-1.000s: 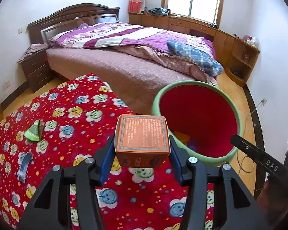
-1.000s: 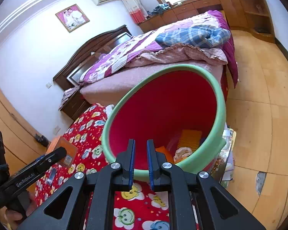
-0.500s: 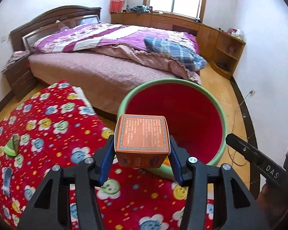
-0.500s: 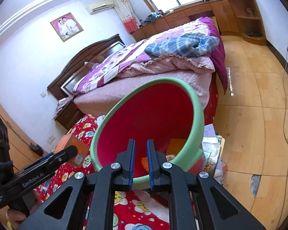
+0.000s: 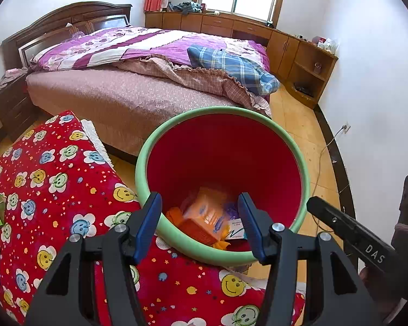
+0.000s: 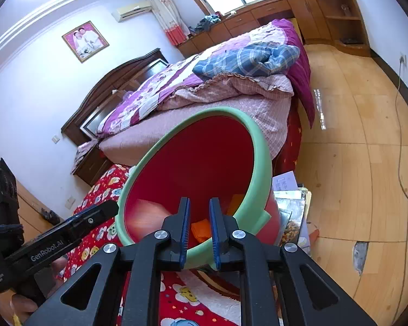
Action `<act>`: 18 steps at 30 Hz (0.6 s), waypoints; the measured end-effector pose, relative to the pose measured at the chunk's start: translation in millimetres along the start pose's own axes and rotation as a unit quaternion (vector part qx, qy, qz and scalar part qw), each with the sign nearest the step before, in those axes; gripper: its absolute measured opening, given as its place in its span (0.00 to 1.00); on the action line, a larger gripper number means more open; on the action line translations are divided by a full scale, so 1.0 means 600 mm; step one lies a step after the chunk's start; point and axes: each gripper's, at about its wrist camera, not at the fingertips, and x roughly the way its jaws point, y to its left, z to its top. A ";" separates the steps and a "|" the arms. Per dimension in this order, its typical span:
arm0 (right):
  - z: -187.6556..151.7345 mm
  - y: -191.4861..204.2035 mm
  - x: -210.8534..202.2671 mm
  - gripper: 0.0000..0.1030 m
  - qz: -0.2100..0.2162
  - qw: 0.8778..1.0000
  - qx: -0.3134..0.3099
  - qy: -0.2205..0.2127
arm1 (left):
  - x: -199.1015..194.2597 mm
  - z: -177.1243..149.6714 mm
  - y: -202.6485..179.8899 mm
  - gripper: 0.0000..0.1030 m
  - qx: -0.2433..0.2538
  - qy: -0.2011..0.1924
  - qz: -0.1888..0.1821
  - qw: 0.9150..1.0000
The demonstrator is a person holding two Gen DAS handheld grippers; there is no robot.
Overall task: Collect trash
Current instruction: 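Open the left tool to drop the box into the bin while the right releases the stick, then move the left tool back and grasp the blue plastic hook while the right moves back over the bedspread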
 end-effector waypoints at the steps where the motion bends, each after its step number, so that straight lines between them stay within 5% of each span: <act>1: -0.001 0.001 0.000 0.16 0.000 1.000 0.000 0.000 | -0.003 0.000 0.000 0.57 -0.001 -0.001 -0.001 1.000; 18: -0.015 0.047 0.006 0.29 0.024 0.999 -0.024 0.020 | -0.079 -0.041 0.094 0.57 -0.047 -0.012 0.048 0.998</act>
